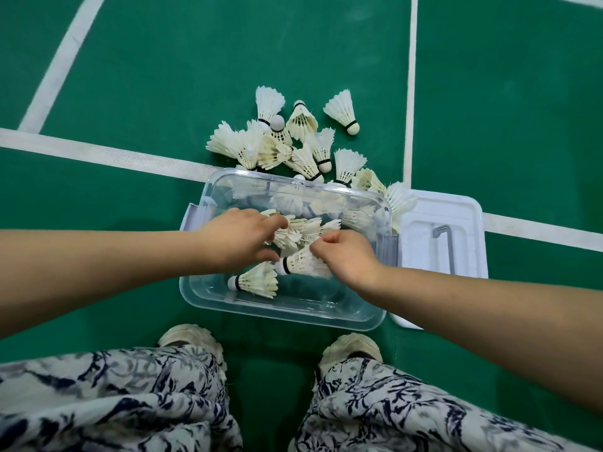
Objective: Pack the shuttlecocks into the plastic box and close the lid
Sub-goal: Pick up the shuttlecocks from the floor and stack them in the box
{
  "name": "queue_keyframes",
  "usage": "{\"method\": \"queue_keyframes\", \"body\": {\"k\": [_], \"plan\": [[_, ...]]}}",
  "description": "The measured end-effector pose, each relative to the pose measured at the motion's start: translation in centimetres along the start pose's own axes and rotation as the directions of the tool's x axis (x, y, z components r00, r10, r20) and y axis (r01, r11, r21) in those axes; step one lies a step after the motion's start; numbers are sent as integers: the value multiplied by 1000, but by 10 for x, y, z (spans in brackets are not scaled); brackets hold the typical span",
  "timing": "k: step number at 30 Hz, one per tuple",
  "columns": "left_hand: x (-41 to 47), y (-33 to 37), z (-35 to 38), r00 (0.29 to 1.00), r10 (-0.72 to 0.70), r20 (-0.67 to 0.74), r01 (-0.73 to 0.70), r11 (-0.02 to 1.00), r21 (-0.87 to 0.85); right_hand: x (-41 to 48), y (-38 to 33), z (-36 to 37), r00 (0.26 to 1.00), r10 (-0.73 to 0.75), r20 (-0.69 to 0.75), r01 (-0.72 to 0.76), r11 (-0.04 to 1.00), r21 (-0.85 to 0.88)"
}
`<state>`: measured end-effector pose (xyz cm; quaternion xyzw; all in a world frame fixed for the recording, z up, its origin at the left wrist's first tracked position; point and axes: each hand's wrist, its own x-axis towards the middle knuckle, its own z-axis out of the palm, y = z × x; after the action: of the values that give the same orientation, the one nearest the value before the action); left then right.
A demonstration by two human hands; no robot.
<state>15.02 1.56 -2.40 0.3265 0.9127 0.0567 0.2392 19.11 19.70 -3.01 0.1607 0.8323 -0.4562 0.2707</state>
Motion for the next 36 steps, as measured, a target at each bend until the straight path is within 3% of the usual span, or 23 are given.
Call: {"method": "queue_keyframes", "body": {"k": [6,14,21,27,30,36], "plan": [[-2,-4,-5,1000,-23,-19,21,992,-121,-1,12,7,986,47,162,23,914,-406],[-5,-14,-13,999,-33,-39,24,977,-210,12,8,32,947,78,312,53,918,-392],[-8,-24,-10,1000,-19,-6,17,976,-215,19,0,50,889,133,439,169,794,-583],[-10,-26,-7,1000,9,-2,-9,982,-188,15,-13,36,909,162,384,114,789,-603],[-11,-25,-9,1000,17,-25,-22,980,-200,13,-26,23,930,106,353,131,800,-586],[-2,-17,-28,976,24,-218,-71,975,-211,17,-72,-8,950,-37,310,165,902,-398]]}}
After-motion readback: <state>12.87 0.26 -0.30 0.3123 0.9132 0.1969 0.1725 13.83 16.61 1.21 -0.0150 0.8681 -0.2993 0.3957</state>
